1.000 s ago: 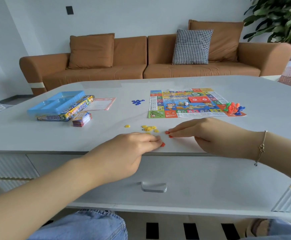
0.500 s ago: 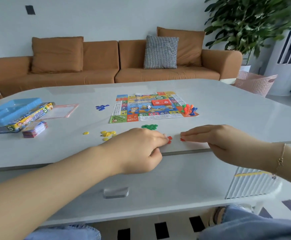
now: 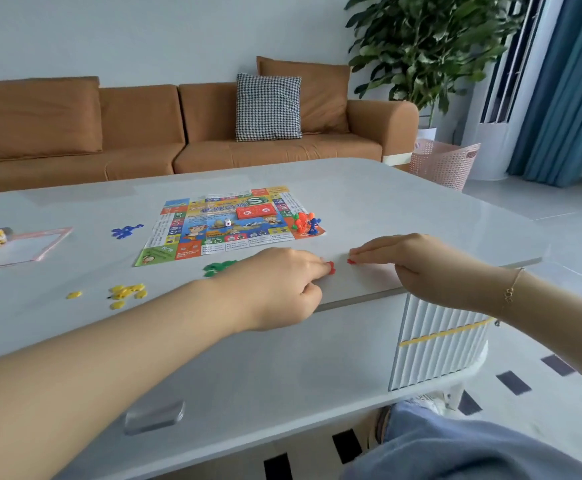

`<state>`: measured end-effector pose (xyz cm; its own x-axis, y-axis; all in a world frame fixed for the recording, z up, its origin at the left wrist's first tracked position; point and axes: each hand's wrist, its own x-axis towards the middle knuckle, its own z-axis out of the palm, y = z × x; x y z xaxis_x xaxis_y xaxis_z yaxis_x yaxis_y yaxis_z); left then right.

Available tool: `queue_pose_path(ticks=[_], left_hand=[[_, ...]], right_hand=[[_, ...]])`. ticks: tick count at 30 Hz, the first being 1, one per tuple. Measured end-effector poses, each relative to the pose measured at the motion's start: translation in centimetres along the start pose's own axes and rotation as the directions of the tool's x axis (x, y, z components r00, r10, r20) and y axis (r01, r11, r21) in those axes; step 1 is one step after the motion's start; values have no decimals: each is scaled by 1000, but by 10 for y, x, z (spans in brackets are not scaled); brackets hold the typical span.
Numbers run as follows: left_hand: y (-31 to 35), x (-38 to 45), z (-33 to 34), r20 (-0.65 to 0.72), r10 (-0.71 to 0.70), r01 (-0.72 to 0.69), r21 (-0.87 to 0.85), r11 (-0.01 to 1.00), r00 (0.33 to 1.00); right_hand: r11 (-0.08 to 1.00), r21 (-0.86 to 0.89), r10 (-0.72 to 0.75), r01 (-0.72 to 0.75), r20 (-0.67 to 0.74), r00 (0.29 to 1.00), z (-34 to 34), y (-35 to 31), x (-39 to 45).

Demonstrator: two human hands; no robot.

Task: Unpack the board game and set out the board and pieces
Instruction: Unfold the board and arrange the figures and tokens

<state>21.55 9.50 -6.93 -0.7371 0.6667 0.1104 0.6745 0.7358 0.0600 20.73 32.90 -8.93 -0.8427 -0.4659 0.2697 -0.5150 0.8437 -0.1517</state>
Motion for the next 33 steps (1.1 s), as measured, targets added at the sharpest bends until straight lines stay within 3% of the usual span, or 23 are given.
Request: queue_pose_path(ticks=[14, 24, 29, 33], left_hand=[[28, 133, 8, 127, -8, -7, 119, 993, 992], [-8, 224, -11, 271, -204, 139, 240, 961, 941], [-28, 251, -14, 213, -232, 218, 91, 972, 949], [-44, 255, -14, 200, -246, 277, -143, 950, 948]], right_hand=[[970, 10, 245, -245, -18, 969, -12, 81, 9], [936, 121, 332, -329, -2, 943, -3, 143, 86], [885, 304, 379, -351, -35, 925, 4, 148, 117], [681, 627, 534, -378, -73, 842, 6, 152, 128]])
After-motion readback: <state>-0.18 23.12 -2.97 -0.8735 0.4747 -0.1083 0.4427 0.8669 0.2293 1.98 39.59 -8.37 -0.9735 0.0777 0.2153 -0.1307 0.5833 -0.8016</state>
